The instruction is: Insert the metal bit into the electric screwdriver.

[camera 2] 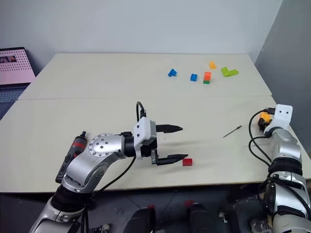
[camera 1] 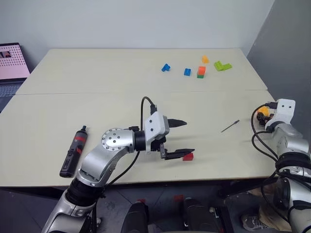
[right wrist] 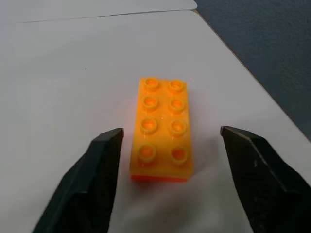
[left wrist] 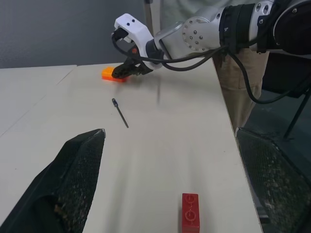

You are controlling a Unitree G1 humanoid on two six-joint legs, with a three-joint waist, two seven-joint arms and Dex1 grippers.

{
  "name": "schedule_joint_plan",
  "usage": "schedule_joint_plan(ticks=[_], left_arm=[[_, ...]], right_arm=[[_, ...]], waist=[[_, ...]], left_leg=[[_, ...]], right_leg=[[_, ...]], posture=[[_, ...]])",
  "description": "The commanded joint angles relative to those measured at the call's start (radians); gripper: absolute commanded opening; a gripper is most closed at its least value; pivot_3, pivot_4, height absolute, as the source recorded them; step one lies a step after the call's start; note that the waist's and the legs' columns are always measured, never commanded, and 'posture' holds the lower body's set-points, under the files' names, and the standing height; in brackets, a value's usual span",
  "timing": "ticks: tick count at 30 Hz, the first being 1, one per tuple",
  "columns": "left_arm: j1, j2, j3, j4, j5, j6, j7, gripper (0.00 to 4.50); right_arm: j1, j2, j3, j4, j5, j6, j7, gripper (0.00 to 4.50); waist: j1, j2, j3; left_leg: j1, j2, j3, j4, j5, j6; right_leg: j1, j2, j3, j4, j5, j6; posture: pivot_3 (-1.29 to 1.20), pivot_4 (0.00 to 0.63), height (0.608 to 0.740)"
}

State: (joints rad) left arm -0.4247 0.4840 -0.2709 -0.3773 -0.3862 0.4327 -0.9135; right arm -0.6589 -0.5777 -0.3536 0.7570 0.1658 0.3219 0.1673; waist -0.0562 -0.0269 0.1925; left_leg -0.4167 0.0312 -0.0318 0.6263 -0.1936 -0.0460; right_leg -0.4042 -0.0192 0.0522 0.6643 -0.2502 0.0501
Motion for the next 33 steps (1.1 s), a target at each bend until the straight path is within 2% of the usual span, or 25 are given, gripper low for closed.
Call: schedule_joint_plan(ticks=[1,4,9,14,19,27,30,33], left_arm=[[-0.007,0.01,0.019,-0.011,0.005,-0.014,-0.002,4.5],[0.011,0.035,0.056,-0.023,-0.012,-0.001,0.0,4.5],[0.115,0.162,0.155,-0.091,-0.106,0.073,-0.062,4.5],[0.201,0.293,0.19,-0.099,-0.049,0.023,-0.111,4.5],[0.261,0.42,0.147,-0.13,0.035,-0.047,-0.187,4.5],[0.33,0.413,0.144,-0.229,0.011,-0.02,-0.168,4.5],[0.331,0.409,0.144,-0.242,0.004,-0.004,-0.161,4.5],[0.33,0.408,0.145,-0.248,0.001,0.007,-0.16,4.5]], right_arm=[[0.026,-0.022,-0.038,-0.137,0.05,0.031,0.023,4.44],[0.094,-0.046,-0.001,-0.301,0.075,0.02,0.156,4.48],[0.293,-0.16,0.169,-0.689,0.126,-0.017,0.551,4.48],[0.4,-0.273,0.31,-0.973,0.236,0.062,0.85,4.48],[0.357,-0.29,0.458,-1.035,0.219,0.078,0.977,4.48],[0.28,-0.192,0.641,-0.921,0.121,0.017,1.047,4.48],[0.26,-0.149,0.67,-0.867,0.082,-0.026,1.037,4.05],[0.256,-0.128,0.684,-0.845,0.061,-0.048,1.041,3.35]], waist=[[0.0,0.0,0.0],[0.0,0.0,0.0],[-0.004,0.001,0.0],[0.001,0.001,0.0],[0.003,0.0,0.001],[0.009,-0.003,0.002],[0.013,-0.003,0.002],[0.016,-0.003,0.002]], left_leg=[[0.0,0.0,0.0,0.0,0.0,0.0],[0.0,0.0,0.001,0.0,0.0,0.0],[0.001,0.001,0.002,-0.002,-0.001,0.001],[0.002,0.002,0.003,-0.001,-0.001,0.002],[0.001,0.001,0.005,0.001,-0.001,0.002],[0.0,0.001,0.007,0.0,-0.002,0.002],[0.0,0.001,0.007,-0.002,-0.002,0.002],[0.0,0.001,0.007,-0.001,-0.002,0.002]], right_leg=[[0.0,0.0,0.0,0.0,0.0,0.0],[0.0,0.0,0.001,0.0,0.0,0.0],[-0.002,0.001,0.003,0.0,0.0,0.001],[-0.001,0.001,0.004,-0.001,-0.003,-0.004],[-0.001,0.0,0.006,-0.002,-0.003,-0.004],[-0.003,-0.001,0.007,-0.004,-0.003,-0.004],[-0.004,-0.001,0.007,-0.003,-0.003,-0.004],[-0.004,0.0,0.007,-0.003,-0.003,-0.004]], posture=[[0.0,0.15,0.74],[0.0,0.15,0.74],[0.0,0.15,0.74],[0.0,0.15,0.74],[0.0,0.15,0.74],[0.0,0.15,0.74],[0.0,0.15,0.74],[0.0,0.15,0.74]])
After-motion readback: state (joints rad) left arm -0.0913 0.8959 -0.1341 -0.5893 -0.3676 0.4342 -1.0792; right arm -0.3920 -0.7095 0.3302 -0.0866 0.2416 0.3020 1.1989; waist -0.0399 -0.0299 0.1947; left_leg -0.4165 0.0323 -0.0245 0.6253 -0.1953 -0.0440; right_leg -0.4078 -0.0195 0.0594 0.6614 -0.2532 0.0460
